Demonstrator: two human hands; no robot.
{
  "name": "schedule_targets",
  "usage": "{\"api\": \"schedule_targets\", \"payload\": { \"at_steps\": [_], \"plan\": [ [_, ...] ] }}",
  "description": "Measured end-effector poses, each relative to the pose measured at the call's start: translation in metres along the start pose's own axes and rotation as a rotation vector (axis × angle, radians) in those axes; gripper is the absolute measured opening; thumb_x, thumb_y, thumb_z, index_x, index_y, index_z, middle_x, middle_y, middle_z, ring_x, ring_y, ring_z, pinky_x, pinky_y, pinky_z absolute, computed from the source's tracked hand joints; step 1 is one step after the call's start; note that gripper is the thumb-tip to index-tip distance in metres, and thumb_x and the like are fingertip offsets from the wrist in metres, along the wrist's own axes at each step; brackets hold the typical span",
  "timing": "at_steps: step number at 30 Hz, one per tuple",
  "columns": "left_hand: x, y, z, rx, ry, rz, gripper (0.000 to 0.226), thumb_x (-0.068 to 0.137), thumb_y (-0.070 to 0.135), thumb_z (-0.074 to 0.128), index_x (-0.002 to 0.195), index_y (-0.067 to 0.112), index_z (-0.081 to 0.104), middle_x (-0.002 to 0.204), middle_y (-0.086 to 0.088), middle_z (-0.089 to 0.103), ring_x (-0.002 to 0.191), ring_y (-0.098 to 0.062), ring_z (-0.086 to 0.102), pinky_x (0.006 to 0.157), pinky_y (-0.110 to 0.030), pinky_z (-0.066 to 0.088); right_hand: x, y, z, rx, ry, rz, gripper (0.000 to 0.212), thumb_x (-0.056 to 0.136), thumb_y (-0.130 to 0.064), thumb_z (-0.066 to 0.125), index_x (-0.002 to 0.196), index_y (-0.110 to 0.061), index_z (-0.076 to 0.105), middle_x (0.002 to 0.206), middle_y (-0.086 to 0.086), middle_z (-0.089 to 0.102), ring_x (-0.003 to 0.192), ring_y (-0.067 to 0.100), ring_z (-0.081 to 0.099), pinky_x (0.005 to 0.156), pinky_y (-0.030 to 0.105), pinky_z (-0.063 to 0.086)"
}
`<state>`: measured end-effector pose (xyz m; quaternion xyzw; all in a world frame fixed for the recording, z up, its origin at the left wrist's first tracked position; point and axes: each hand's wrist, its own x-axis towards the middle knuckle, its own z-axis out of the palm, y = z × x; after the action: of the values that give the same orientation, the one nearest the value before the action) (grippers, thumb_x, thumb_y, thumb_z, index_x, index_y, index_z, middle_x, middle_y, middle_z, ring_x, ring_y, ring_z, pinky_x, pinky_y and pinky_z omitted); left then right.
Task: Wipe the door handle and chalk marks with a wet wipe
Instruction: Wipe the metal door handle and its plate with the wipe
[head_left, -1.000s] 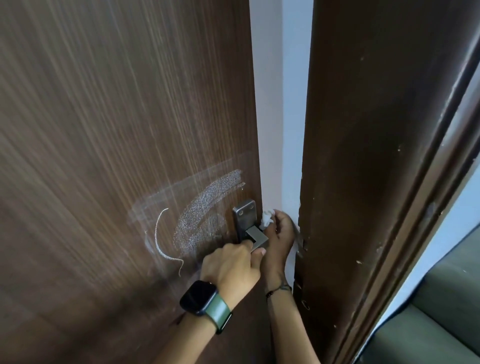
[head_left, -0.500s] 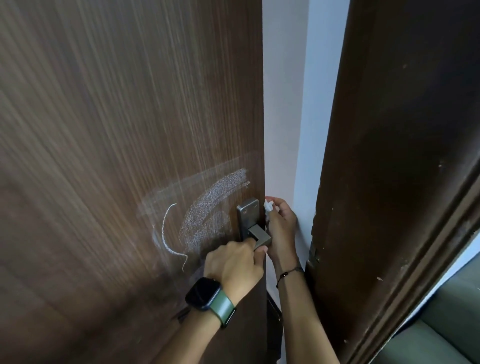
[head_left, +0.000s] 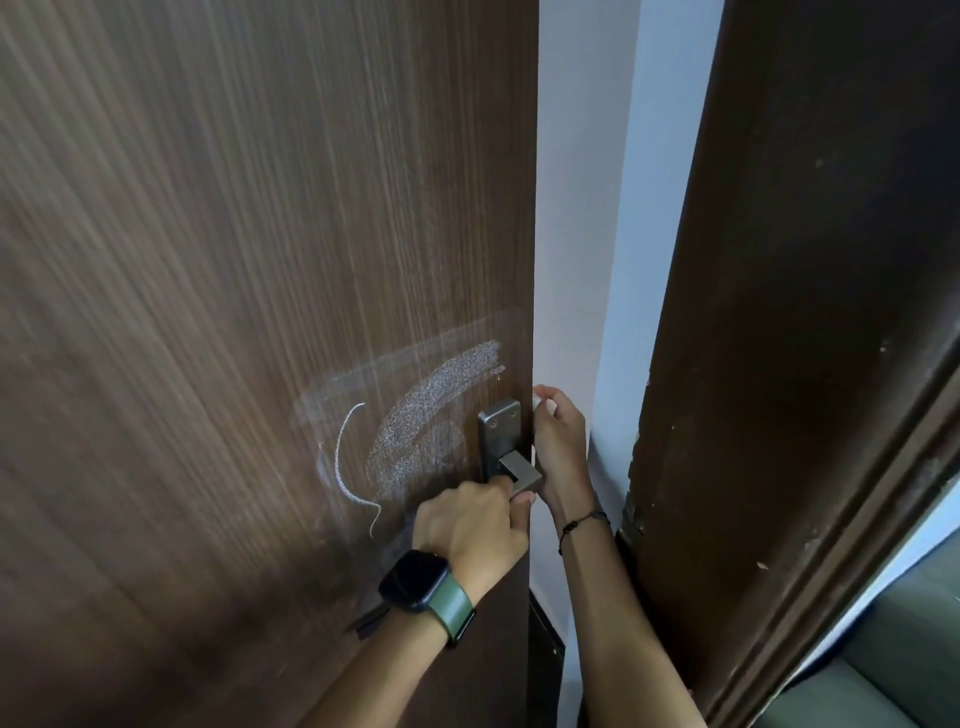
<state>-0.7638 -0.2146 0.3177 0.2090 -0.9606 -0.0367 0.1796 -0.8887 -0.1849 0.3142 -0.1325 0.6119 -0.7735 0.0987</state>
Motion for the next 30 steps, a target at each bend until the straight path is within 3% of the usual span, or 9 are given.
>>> {"api": "schedule_targets", "payload": {
  "at_steps": [2, 6, 8, 13, 16, 19, 21, 23, 30],
  "plan": [
    [0.000, -0.001, 0.000, 0.001, 0.006, 0.002, 0.035, 0.089, 0.051, 0.031, 0.089, 0.023, 0.054, 0.086, -0.006, 0.070, 0.079, -0.031, 0.066, 0.055, -0.030, 0.033, -0.001, -0.001, 0.000, 0.020, -0.036, 0.010, 0.021, 0.097, -0.018, 0.043, 0.097, -0.017, 0.064, 0.093, 0.004, 0.065, 0.085, 0.017, 0.058, 0.070, 0.026, 0.047],
    [-0.002, 0.001, -0.001, -0.004, 0.007, 0.010, 0.036, 0.089, 0.051, 0.031, 0.088, 0.023, 0.054, 0.086, -0.006, 0.070, 0.079, -0.031, 0.066, 0.055, -0.030, 0.033, -0.006, 0.001, -0.007, 0.043, -0.080, 0.076, 0.049, 0.091, -0.012, 0.042, 0.048, -0.029, 0.058, 0.051, -0.016, 0.054, 0.054, 0.003, 0.050, 0.055, 0.025, 0.038],
    [-0.003, 0.002, -0.002, -0.008, 0.004, 0.013, 0.036, 0.089, 0.051, 0.031, 0.089, 0.023, 0.054, 0.087, -0.006, 0.070, 0.080, -0.031, 0.066, 0.055, -0.030, 0.033, -0.008, 0.000, -0.011, 0.057, -0.105, 0.099, 0.050, 0.089, -0.011, 0.042, 0.043, -0.027, 0.056, 0.047, -0.016, 0.053, 0.053, 0.005, 0.048, 0.053, 0.024, 0.036],
    [-0.005, 0.003, -0.005, -0.016, -0.004, 0.021, 0.035, 0.090, 0.049, 0.031, 0.090, 0.023, 0.054, 0.088, -0.006, 0.070, 0.079, -0.031, 0.066, 0.057, -0.029, 0.034, -0.008, -0.004, -0.014, 0.058, -0.090, 0.169, 0.043, 0.090, -0.004, 0.042, 0.060, -0.020, 0.068, 0.052, -0.013, 0.064, 0.056, 0.009, 0.054, 0.051, 0.024, 0.037],
    [-0.008, 0.004, -0.006, -0.022, -0.003, 0.036, 0.035, 0.090, 0.049, 0.031, 0.090, 0.022, 0.053, 0.088, -0.007, 0.070, 0.079, -0.032, 0.066, 0.056, -0.029, 0.033, -0.009, -0.004, -0.013, 0.098, -0.080, 0.172, 0.053, 0.092, -0.001, 0.040, 0.062, -0.030, 0.073, 0.053, -0.012, 0.067, 0.052, 0.005, 0.062, 0.044, 0.018, 0.044],
    [-0.010, 0.005, -0.007, -0.025, -0.003, 0.043, 0.035, 0.089, 0.049, 0.031, 0.087, 0.021, 0.053, 0.087, -0.007, 0.070, 0.078, -0.033, 0.066, 0.056, -0.030, 0.034, -0.013, -0.007, -0.011, 0.091, -0.003, 0.142, 0.022, 0.093, -0.001, 0.042, 0.096, -0.003, 0.063, 0.061, -0.007, 0.062, 0.070, 0.017, 0.063, 0.056, 0.025, 0.045],
    [-0.010, 0.005, -0.006, -0.023, 0.005, 0.044, 0.035, 0.089, 0.049, 0.031, 0.088, 0.021, 0.053, 0.086, -0.007, 0.070, 0.077, -0.033, 0.066, 0.055, -0.030, 0.034, -0.012, -0.006, -0.008, 0.051, 0.051, 0.120, 0.022, 0.094, -0.002, 0.042, 0.108, 0.006, 0.056, 0.069, 0.001, 0.062, 0.072, 0.021, 0.059, 0.061, 0.029, 0.043],
    [-0.011, 0.005, -0.005, -0.022, 0.011, 0.045, 0.035, 0.089, 0.049, 0.031, 0.089, 0.021, 0.053, 0.086, -0.007, 0.070, 0.077, -0.032, 0.066, 0.054, -0.030, 0.034, -0.015, -0.004, -0.008, 0.068, 0.062, 0.118, 0.025, 0.095, -0.005, 0.042, 0.109, 0.002, 0.062, 0.082, 0.014, 0.066, 0.079, 0.030, 0.060, 0.064, 0.028, 0.044],
    [-0.009, 0.005, -0.005, -0.027, 0.018, 0.031, 0.035, 0.090, 0.049, 0.031, 0.092, 0.022, 0.053, 0.087, -0.008, 0.071, 0.079, -0.033, 0.066, 0.056, -0.030, 0.035, -0.020, -0.004, -0.017, 0.258, -0.116, 0.224, 0.027, 0.092, -0.001, 0.041, 0.106, -0.004, 0.064, 0.085, 0.009, 0.069, 0.065, 0.015, 0.067, 0.050, 0.021, 0.050]
  ]
}}
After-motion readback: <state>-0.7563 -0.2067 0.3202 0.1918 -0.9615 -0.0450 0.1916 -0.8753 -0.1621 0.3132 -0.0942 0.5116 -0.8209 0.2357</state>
